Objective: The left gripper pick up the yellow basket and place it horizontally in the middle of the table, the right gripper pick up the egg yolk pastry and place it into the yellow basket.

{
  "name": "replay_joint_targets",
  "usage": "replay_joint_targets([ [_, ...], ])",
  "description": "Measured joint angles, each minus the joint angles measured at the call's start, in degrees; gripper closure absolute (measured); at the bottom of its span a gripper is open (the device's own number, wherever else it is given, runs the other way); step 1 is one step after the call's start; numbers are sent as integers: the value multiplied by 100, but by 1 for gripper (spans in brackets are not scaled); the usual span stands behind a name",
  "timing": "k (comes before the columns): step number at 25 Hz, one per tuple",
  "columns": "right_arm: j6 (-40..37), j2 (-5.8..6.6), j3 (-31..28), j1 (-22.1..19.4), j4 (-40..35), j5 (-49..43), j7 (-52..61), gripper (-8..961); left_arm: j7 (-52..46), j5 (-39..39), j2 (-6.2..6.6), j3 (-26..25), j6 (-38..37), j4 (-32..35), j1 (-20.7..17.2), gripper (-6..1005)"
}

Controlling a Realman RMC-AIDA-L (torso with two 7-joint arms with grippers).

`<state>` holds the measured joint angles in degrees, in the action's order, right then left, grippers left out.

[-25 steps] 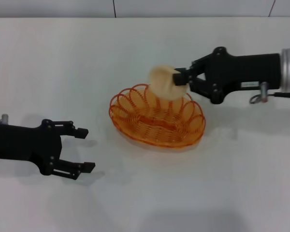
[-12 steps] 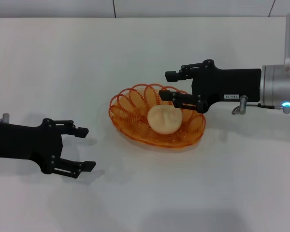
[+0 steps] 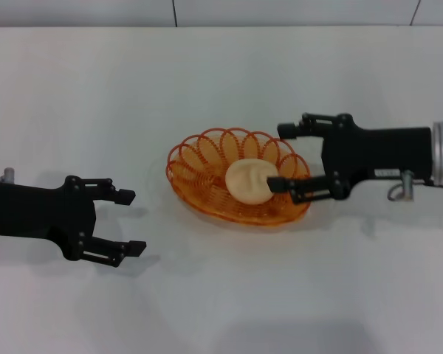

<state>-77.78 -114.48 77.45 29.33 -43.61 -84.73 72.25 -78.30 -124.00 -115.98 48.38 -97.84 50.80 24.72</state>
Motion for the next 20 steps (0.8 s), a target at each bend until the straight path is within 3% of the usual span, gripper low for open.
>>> replay_joint_targets([
  [5, -486, 113, -204, -208, 29, -85, -280, 91, 61, 37, 28, -6, 5, 0, 7, 120],
  [14, -1370, 381, -968, -399, 148, -1047, -360, 92, 46, 60, 58, -6, -26, -20, 53, 120],
  [20, -1866, 463, -1347, -410, 228, -1398, -332, 91, 30, 75, 88, -13, -118, -34, 112, 120],
])
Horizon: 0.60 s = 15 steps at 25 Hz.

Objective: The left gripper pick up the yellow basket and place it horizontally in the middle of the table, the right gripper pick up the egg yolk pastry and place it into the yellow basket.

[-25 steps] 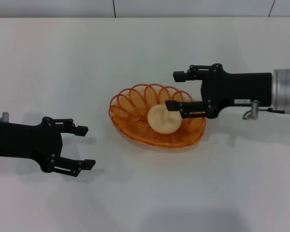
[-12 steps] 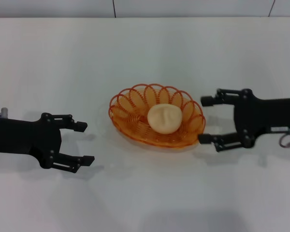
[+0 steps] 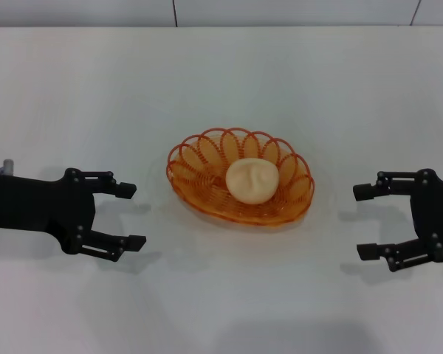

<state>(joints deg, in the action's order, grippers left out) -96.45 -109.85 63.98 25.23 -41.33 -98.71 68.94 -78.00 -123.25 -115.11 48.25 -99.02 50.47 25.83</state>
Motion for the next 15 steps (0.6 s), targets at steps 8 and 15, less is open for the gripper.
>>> replay_joint_targets([
  [8, -78, 46, -12, 28, 4, -202, 100, 91, 2, -13, 26, 3, -299, -57, 153, 120],
  [15, -76, 48, -93, 33, -12, -209, 137, 92, 3, -21, 9, 42, -311, -92, 201, 120],
])
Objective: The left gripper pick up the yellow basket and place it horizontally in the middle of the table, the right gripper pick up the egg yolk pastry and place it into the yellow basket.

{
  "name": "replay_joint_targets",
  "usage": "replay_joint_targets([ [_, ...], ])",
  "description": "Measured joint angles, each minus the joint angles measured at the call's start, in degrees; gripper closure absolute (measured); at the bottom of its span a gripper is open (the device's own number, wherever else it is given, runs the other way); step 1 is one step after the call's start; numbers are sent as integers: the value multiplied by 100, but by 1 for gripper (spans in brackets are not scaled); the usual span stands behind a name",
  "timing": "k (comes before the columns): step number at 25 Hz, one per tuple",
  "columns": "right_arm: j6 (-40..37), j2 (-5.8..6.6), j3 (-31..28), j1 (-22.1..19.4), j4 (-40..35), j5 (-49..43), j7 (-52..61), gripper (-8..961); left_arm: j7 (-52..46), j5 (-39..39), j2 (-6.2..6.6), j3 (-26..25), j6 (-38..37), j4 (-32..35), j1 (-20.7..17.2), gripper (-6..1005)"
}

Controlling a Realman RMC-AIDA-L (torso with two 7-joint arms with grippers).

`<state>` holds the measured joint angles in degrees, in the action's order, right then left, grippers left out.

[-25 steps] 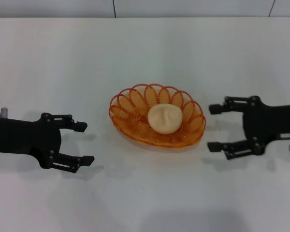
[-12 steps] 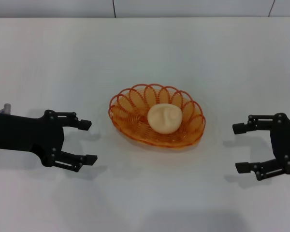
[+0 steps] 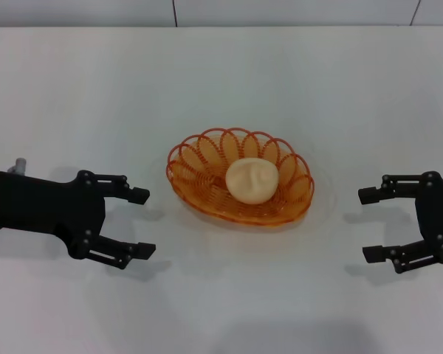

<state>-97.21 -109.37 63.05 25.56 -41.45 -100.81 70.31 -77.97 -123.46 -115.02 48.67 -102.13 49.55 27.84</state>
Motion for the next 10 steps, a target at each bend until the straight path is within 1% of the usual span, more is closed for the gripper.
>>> replay_joint_targets([
  [10, 15, -3, 9, 15, -30, -12, 43, 92, -10, -27, -20, -1, 24, 1, 55, 120],
])
